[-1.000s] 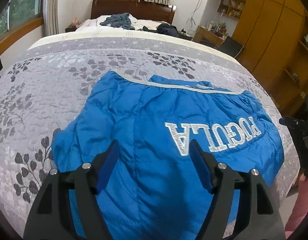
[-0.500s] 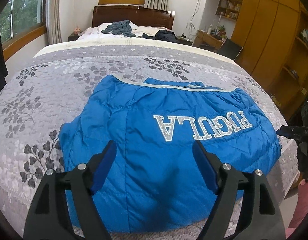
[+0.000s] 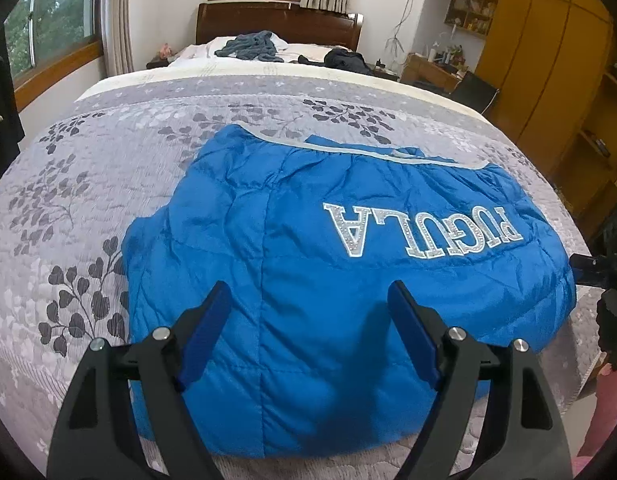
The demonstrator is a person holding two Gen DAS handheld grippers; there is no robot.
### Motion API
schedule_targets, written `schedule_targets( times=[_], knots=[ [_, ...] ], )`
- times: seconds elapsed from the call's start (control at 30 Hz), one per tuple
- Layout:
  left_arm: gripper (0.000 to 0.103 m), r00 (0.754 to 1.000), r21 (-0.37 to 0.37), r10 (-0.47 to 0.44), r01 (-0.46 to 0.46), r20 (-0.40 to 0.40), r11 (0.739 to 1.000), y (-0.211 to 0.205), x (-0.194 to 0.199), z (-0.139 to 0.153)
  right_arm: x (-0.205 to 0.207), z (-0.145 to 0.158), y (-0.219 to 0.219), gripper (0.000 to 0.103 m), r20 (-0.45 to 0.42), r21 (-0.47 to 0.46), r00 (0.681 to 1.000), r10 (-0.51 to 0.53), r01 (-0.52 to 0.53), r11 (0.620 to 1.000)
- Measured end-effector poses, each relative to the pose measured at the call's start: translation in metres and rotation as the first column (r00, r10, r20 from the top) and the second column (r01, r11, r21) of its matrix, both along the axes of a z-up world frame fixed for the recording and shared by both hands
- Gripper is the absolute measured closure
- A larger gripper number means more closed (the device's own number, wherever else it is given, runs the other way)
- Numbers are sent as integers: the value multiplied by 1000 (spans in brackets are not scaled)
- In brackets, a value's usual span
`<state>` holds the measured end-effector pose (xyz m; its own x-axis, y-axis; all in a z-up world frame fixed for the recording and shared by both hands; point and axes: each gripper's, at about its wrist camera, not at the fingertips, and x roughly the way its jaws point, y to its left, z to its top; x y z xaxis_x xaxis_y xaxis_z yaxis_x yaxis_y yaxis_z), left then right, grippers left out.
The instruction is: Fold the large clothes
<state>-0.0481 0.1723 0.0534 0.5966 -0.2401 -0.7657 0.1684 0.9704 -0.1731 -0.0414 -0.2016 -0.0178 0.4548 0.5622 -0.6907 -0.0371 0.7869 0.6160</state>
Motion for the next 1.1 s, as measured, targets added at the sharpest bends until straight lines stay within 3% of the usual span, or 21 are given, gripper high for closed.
schedule_targets(
  times=[0.33,0.37,0.4,0.63,0.8,1.1],
  knots=[
    [21,1000,-10,5,-5,-12,1000,0,4,-6,28,-28,22,13,-37,119,996,75,-70,990],
    [21,1000,-12,5,-5,-14,1000,0,3,-6,30,-28,24,17,-33,129,996,81,-76,989],
    [21,1000,-13,4,-4,-15,1000,0,4,-7,32,-30,26,28,-37,148,995,92,-85,985],
    [21,1000,-28,-4,4,-29,1000,3,6,-9,32,-13,33,60,-16,121,997,80,-77,990],
    [19,999,-37,-16,15,-38,999,3,9,-13,27,0,43,63,4,61,997,79,-79,995],
    [19,998,-48,-47,45,-34,998,4,10,-18,21,-31,26,62,-49,166,998,45,-36,985]
  ],
)
